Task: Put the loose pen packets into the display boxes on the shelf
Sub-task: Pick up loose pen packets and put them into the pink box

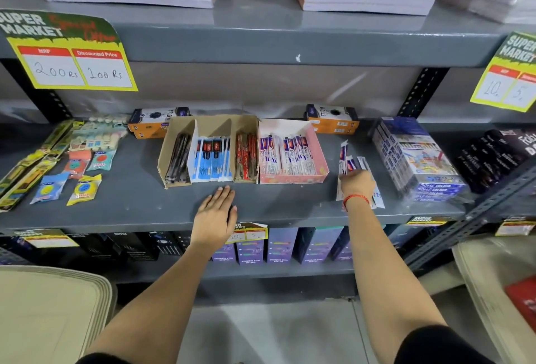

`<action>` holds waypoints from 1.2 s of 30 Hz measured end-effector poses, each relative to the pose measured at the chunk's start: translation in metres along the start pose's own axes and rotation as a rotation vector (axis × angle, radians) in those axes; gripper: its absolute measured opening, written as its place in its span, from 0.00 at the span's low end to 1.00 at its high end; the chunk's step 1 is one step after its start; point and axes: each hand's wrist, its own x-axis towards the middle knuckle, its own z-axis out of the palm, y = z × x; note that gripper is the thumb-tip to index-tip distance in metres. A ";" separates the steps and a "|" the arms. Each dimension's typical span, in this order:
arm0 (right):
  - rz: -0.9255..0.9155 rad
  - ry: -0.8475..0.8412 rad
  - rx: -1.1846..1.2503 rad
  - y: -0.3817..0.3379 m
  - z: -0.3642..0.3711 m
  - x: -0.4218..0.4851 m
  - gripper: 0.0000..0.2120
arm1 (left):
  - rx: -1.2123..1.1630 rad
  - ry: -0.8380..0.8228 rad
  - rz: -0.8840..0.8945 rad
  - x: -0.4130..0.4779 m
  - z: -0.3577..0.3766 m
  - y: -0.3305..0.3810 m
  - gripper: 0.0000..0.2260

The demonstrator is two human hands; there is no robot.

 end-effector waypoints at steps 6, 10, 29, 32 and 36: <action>-0.118 0.081 0.283 -0.027 0.002 0.003 0.08 | 0.010 0.003 0.033 -0.002 -0.003 0.001 0.28; -0.202 -0.056 0.353 -0.049 0.012 -0.001 0.09 | 0.001 0.003 0.027 -0.003 -0.005 0.003 0.27; -0.245 -0.259 -0.135 -0.063 0.076 0.016 0.09 | 0.029 0.012 0.032 -0.002 -0.007 0.003 0.25; -0.264 -0.268 -0.182 -0.060 0.084 0.018 0.09 | 0.026 0.019 0.031 -0.001 -0.005 0.002 0.24; -0.295 -0.233 -0.232 -0.060 0.092 0.017 0.10 | 0.026 0.028 0.030 0.001 -0.003 0.000 0.23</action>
